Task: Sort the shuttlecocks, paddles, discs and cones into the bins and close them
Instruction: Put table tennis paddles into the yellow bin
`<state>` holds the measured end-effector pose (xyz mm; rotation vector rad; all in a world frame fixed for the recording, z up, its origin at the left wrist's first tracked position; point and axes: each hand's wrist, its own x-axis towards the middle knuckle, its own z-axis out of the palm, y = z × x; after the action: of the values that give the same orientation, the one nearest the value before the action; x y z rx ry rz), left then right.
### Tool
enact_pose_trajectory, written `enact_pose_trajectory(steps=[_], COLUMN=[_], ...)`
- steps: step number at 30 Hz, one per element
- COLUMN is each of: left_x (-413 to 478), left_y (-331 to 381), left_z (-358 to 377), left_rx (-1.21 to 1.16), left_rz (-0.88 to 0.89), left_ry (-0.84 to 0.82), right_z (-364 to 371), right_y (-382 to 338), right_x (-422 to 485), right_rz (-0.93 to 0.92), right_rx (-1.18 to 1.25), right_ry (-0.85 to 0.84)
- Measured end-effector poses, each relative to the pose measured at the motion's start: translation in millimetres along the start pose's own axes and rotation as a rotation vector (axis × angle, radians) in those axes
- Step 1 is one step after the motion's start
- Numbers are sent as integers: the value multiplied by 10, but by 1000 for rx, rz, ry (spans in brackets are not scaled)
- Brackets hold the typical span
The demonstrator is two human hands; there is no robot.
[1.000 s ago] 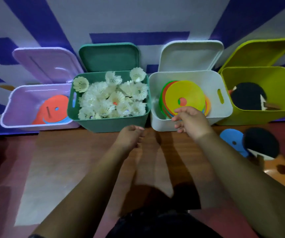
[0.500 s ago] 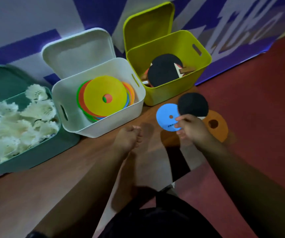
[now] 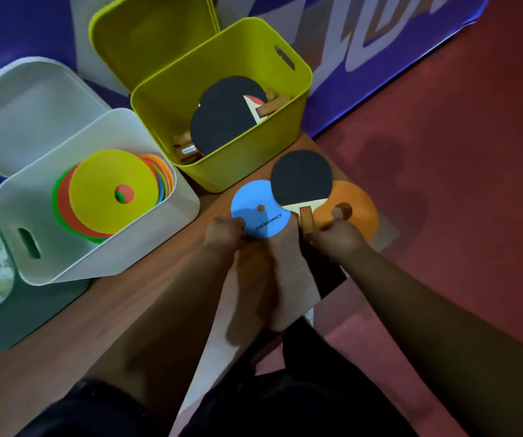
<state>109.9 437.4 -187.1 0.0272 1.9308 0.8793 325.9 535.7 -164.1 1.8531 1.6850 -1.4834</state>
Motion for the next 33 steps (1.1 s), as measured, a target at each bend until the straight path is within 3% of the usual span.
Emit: enact_pose_trajectory(steps=[6,10,14,19,26,30,33], left_x=[133,235,222,-152,-636,-888,-1024], left_y=[78,-8,-13,220,374,342,312], left_z=[130,195,252,205,-155,-369,-533], left_rx=[-244,-283,-246,-183,-241,-278,-365], left_rz=[-198,-204,-149,35,156,205,197], left_ry=[65,40,32,75,123,160,178], right_z=[21,-3,5,-130,-563,-834,-963], right_y=[-80,-183,-256,-449,-877,-1210,-1569], right_x=[151,100,159,55,-340,-719,-1041], right_rz=[106,172,137,-19,-333,-678,-789], right_rx=[274,377,437,393,190,16,120], right_ry=[-35,-94,-41,25,281,512,531])
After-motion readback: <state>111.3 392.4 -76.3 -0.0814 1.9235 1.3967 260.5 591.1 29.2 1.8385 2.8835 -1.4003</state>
